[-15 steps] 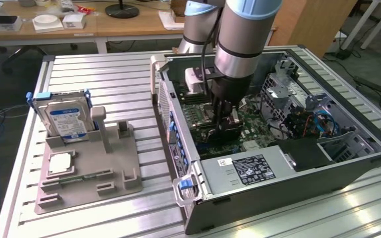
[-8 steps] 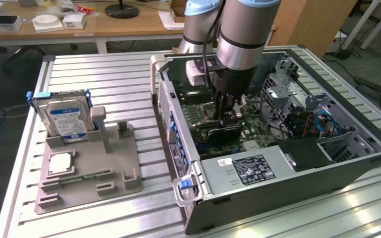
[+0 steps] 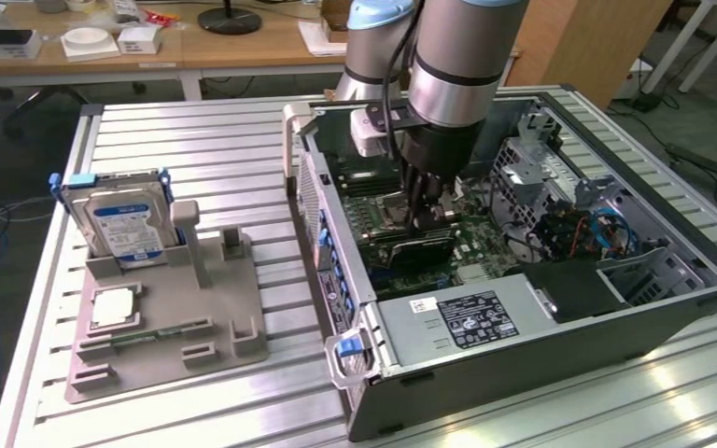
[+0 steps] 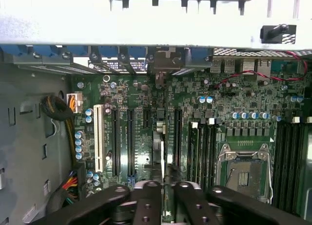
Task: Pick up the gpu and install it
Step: 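Insert the gpu into the slot, then press down on the gpu until it lock into place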
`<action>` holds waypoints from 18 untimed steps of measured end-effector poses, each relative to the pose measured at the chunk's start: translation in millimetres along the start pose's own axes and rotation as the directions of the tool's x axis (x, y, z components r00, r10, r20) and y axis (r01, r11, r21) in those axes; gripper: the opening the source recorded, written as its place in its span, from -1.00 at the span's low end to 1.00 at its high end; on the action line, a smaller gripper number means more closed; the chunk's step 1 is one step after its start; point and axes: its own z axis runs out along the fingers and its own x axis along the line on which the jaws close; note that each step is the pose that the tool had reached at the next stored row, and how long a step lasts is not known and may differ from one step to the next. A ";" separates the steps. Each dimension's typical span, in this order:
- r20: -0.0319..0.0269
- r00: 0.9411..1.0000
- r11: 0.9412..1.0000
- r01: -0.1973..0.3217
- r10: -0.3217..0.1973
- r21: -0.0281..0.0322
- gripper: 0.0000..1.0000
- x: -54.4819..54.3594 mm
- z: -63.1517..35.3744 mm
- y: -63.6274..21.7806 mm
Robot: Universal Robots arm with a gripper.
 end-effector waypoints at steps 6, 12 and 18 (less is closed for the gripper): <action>0.000 1.000 1.000 0.000 0.000 0.000 -0.80 0.0 0.0 0.0; 0.000 1.000 1.000 0.000 0.000 0.000 -0.80 0.0 0.0 0.0; 0.000 1.000 1.000 0.000 0.000 0.000 -0.80 0.0 0.0 0.0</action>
